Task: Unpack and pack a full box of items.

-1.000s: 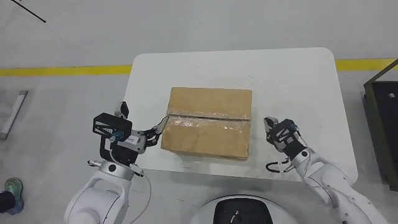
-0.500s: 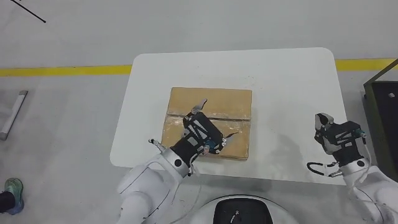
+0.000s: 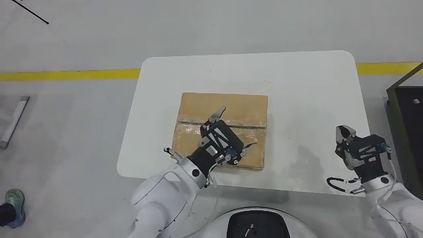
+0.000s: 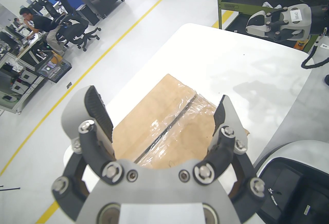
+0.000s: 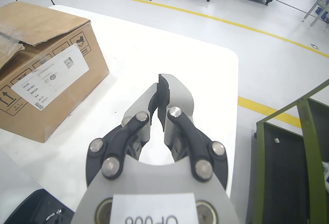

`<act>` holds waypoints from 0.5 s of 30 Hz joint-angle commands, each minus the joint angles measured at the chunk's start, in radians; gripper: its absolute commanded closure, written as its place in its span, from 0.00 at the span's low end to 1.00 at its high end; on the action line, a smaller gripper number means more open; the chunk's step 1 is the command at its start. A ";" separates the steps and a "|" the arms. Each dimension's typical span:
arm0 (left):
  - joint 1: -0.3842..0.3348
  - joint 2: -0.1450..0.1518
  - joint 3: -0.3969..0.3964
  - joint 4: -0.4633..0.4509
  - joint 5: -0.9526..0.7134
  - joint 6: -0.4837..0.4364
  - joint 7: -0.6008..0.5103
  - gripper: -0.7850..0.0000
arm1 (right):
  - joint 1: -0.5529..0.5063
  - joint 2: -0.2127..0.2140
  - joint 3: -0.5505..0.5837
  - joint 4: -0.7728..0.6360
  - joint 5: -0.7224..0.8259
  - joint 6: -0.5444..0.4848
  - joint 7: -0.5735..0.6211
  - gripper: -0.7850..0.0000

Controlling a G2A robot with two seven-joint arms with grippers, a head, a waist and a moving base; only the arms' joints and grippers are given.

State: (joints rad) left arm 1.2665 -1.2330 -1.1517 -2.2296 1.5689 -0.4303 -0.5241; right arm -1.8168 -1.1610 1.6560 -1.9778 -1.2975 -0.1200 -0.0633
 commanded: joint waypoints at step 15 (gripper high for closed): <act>-0.261 -0.089 0.312 0.281 -0.062 0.256 -0.233 0.00 | 0.009 -0.006 -0.013 -0.006 -0.041 0.008 0.002 1.00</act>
State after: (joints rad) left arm 1.0225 -1.3179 -0.8501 -1.9666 1.5011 -0.1830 -0.7368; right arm -1.8068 -1.1664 1.6438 -1.9842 -1.3374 -0.1121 -0.0595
